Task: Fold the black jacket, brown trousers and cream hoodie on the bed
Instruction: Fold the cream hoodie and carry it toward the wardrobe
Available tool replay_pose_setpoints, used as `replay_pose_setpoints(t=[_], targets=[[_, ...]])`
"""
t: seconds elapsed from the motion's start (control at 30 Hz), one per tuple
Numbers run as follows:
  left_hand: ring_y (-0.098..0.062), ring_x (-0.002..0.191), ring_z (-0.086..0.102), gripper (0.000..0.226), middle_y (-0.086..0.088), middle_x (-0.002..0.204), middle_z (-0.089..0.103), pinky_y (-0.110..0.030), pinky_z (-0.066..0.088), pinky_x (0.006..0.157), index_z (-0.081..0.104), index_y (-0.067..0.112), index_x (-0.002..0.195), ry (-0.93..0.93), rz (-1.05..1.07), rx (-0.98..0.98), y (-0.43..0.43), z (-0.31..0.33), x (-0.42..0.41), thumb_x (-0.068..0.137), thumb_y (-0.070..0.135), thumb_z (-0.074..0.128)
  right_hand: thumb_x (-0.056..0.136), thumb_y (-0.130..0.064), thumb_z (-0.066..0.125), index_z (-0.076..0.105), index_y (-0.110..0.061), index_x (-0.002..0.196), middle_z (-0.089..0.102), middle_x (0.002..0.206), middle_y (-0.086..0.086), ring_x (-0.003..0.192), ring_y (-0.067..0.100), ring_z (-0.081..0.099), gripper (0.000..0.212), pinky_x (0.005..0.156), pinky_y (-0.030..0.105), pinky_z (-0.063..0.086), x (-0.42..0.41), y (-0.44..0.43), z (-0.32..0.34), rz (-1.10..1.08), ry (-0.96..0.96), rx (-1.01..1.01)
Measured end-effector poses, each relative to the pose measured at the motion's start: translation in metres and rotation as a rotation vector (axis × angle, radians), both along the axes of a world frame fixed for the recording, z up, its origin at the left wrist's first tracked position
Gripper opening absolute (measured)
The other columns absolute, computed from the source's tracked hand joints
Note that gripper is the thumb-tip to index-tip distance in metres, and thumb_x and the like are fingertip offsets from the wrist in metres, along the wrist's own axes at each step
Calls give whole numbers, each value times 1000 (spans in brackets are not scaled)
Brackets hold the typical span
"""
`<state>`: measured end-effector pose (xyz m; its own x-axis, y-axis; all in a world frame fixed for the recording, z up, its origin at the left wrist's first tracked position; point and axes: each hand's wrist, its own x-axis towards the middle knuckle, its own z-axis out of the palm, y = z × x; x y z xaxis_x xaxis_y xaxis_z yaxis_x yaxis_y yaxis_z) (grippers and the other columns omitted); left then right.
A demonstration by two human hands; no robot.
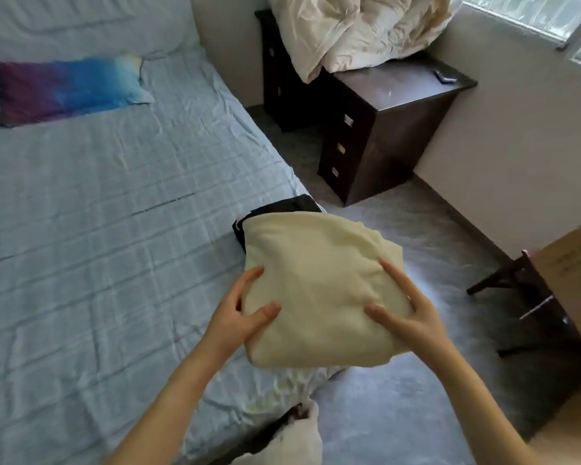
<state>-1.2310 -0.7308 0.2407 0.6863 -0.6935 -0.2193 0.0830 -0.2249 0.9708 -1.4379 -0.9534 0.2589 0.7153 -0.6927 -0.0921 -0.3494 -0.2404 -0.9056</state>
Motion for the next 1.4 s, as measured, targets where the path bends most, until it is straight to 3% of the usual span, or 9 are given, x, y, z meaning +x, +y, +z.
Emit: replay_pose_setpoints(t=[0.1, 0.3, 0.5, 0.63, 0.77, 0.97, 1.23, 1.33, 1.4], targets=[[14, 96, 60, 73, 20, 122, 56, -8, 49, 74, 49, 34, 133, 24, 34, 2, -45, -11, 38, 66, 34, 79, 66, -55, 84, 42, -60, 137, 49, 121, -48, 109, -17, 53, 82, 79, 7, 49, 51, -60, -10, 89, 26, 17], [16, 96, 59, 78, 13, 126, 54, -7, 48, 76, 38, 24, 144, 85, 125, 18, -127, -47, 111, 78, 8, 77, 65, -50, 85, 39, -56, 140, 50, 134, -25, 120, 9, 56, 88, 97, 42, 53, 163, -169, -45, 280, 75, 74], [8, 113, 55, 81, 13, 134, 54, -8, 47, 84, 40, 30, 146, 126, 291, 54, -181, -122, 168, 78, 10, 80, 65, -51, 86, 40, -56, 140, 50, 122, -39, 113, -6, 56, 88, 96, 36, 54, 263, -244, -126, 421, 90, 103], [0, 117, 56, 80, 8, 138, 54, -15, 49, 91, 42, 33, 144, 165, 381, 82, -202, -175, 189, 77, 9, 79, 66, -46, 87, 42, -53, 140, 56, 128, -27, 119, 5, 57, 87, 96, 36, 54, 300, -269, -192, 454, 76, 142], [7, 115, 53, 81, 11, 140, 52, -7, 48, 84, 43, 38, 142, 210, 434, 134, -211, -214, 180, 76, 10, 81, 74, -28, 87, 44, -50, 139, 54, 132, -22, 121, 3, 55, 81, 99, 33, 52, 307, -273, -246, 515, 92, 178], [12, 110, 57, 80, 21, 133, 56, -9, 49, 83, 49, 48, 132, 182, 517, 111, -214, -210, 170, 73, 5, 82, 76, -20, 86, 45, -44, 141, 53, 135, -24, 123, -5, 51, 80, 92, 10, 47, 307, -279, -248, 508, 35, 199], [23, 94, 55, 81, 13, 128, 56, -1, 45, 74, 44, 33, 143, 200, 541, 197, -210, -218, 171, 76, 3, 79, 78, -21, 84, 38, -51, 141, 44, 138, -32, 126, -10, 45, 83, 103, 30, 44, 311, -266, -264, 570, 118, 238], [3, 119, 52, 81, 6, 135, 48, -10, 47, 88, 42, 38, 144, 210, 488, 335, -212, -208, 177, 77, 16, 81, 80, -32, 81, 31, -58, 140, 46, 135, -30, 121, -5, 49, 82, 92, 25, 47, 315, -269, -250, 628, 211, 195], [-25, 135, 37, 82, -10, 145, 36, -35, 36, 111, 38, 36, 147, -65, 448, 692, -212, -197, 173, 76, 33, 79, 80, -49, 74, 21, -62, 143, 47, 140, -9, 121, 19, 52, 83, 89, 35, 49, 311, -270, -237, 631, 378, -85]])
